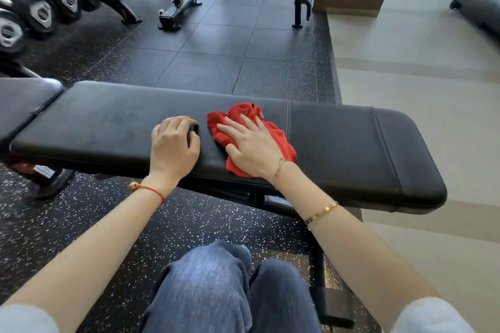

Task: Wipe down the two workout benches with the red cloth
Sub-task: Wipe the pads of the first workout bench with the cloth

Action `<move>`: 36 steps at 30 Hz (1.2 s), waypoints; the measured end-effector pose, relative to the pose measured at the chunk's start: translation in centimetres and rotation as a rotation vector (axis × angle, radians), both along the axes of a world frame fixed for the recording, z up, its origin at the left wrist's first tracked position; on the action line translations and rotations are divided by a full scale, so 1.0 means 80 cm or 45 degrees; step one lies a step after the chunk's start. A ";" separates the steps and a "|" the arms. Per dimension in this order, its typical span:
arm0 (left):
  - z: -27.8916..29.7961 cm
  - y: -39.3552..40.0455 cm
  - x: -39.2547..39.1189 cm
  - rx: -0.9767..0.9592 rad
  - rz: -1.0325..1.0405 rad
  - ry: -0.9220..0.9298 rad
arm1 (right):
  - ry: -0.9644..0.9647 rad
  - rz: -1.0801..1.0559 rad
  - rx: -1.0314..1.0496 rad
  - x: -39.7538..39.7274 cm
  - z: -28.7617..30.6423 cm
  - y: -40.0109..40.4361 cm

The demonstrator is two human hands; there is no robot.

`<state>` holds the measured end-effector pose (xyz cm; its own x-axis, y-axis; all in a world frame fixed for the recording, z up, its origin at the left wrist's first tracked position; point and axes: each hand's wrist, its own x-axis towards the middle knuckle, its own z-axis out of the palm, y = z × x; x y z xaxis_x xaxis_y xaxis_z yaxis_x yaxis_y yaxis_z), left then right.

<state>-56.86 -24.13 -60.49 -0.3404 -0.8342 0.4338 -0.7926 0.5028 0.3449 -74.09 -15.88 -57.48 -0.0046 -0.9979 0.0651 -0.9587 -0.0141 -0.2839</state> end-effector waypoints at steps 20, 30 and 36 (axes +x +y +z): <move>0.003 0.011 -0.007 0.019 0.030 0.005 | -0.016 0.012 -0.030 0.013 -0.002 0.005; 0.003 0.003 -0.001 0.011 0.010 0.053 | 0.026 -0.253 0.005 -0.025 -0.001 0.009; 0.003 0.007 0.001 0.021 -0.015 0.109 | 0.001 -0.244 0.034 0.011 0.004 -0.036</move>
<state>-56.79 -23.61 -60.22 -0.3126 -0.8377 0.4477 -0.7539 0.5056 0.4196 -73.20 -18.80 -57.18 -0.1943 -0.9802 0.0384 -0.9434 0.1760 -0.2810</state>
